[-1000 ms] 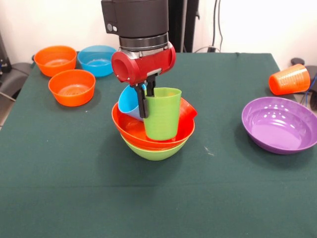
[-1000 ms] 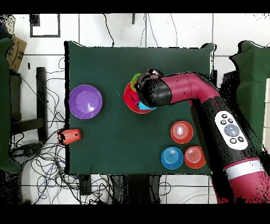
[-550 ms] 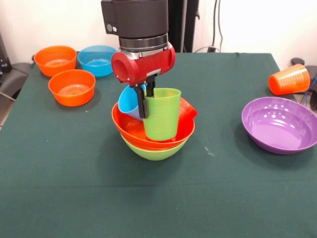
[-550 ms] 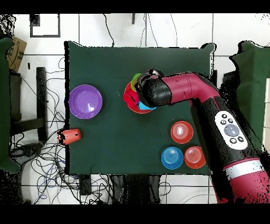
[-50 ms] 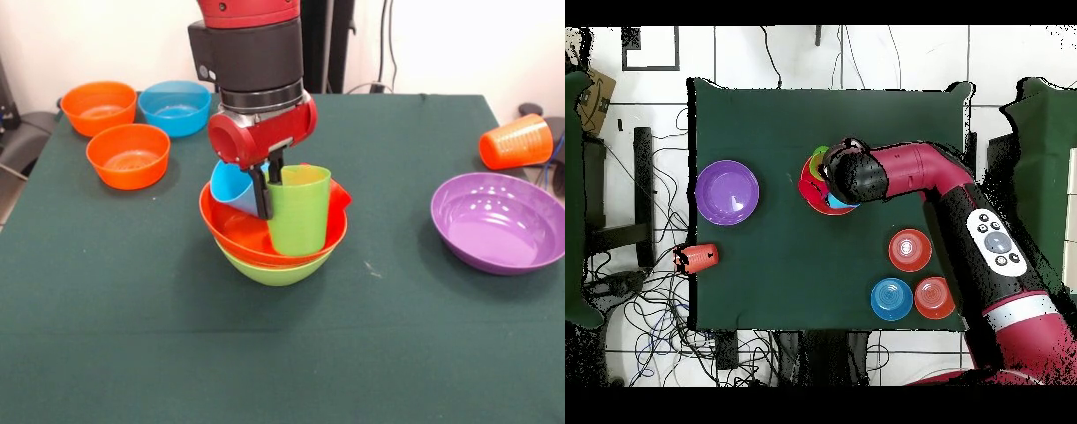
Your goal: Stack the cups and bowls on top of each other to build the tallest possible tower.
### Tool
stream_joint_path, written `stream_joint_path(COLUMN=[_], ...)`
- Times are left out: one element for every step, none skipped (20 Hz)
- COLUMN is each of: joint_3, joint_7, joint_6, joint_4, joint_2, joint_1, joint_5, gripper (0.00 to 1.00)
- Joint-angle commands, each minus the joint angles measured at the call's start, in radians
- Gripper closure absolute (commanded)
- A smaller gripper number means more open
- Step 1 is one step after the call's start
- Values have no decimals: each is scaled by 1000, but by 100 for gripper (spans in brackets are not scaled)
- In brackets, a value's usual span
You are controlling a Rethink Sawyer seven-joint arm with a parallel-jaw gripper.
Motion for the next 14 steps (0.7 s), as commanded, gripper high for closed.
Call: stream_joint_path(joint_3=[12, 10, 10, 10, 10, 10, 10, 11, 11, 10, 9, 9, 10, 11], joint_7=[-197, -196, -195, -194, -193, -193, -193, -193, -194, -196, -199, -202, -202, -205], joint_6=[137, 140, 140, 142, 143, 143, 143, 144, 146, 150, 154, 159, 159, 162], joint_4=[-49, -49, -49, -49, -49, -50, -50, -49, -50, -49, -50, -51, -49, -48], joint_2=[32, 31, 31, 31, 30, 30, 31, 31, 31, 30, 30, 30, 30, 28], joint_1=[17, 19, 19, 19, 19, 20, 19, 18, 19, 19, 20, 21, 22, 21], joint_5=[-30, -32, -32, -31, -32, -32, -33, -32, -32, -33, -33, -33, -33, -30], gripper=[100, 100, 100, 100, 100, 100, 100, 100, 100, 100, 100, 100, 100, 100])
